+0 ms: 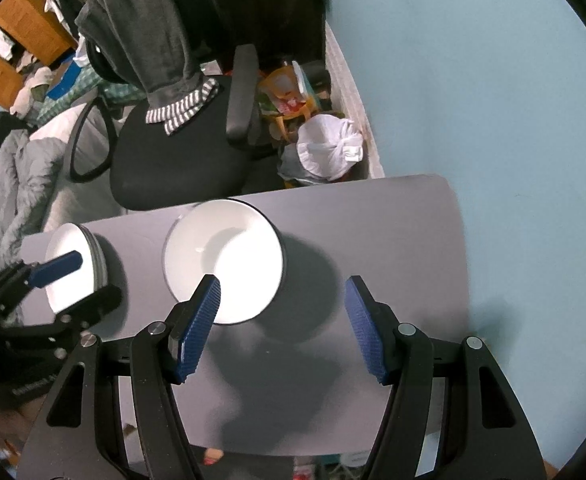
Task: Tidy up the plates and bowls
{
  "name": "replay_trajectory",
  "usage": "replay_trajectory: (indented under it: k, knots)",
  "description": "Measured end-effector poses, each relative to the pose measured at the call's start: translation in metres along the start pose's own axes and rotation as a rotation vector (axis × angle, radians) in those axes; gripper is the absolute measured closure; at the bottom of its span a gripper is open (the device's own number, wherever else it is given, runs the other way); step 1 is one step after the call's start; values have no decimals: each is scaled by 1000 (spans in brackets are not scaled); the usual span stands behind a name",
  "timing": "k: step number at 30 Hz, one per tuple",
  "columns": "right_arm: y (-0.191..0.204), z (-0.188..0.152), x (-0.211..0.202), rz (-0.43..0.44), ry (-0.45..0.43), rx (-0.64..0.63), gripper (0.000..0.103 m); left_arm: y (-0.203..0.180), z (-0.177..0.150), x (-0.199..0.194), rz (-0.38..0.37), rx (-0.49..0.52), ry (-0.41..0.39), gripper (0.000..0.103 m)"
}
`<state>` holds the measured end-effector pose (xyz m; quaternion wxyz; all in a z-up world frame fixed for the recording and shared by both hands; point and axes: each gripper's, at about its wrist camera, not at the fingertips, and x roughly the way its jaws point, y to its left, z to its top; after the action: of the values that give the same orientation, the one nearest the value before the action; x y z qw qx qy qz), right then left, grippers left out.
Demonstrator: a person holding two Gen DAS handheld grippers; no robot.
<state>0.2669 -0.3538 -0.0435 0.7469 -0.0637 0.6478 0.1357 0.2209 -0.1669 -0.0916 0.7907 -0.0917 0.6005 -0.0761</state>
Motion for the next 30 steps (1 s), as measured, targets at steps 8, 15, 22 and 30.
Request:
replay_trajectory:
  k: [8, 15, 22, 30]
  knots:
    - [-12, -10, 3, -39, 4, -42, 39, 6, -6, 8, -19, 21, 35, 33]
    - [-26, -8, 15, -33, 26, -49, 39, 8, -3, 23, -48, 23, 45, 24]
    - [-43, -1, 50, 79, 88, -1, 39, 14, 2, 50, -94, -52, 92, 24]
    - [-51, 4, 92, 259, 162, 64, 39, 25, 10, 84, -111, -135, 145, 24]
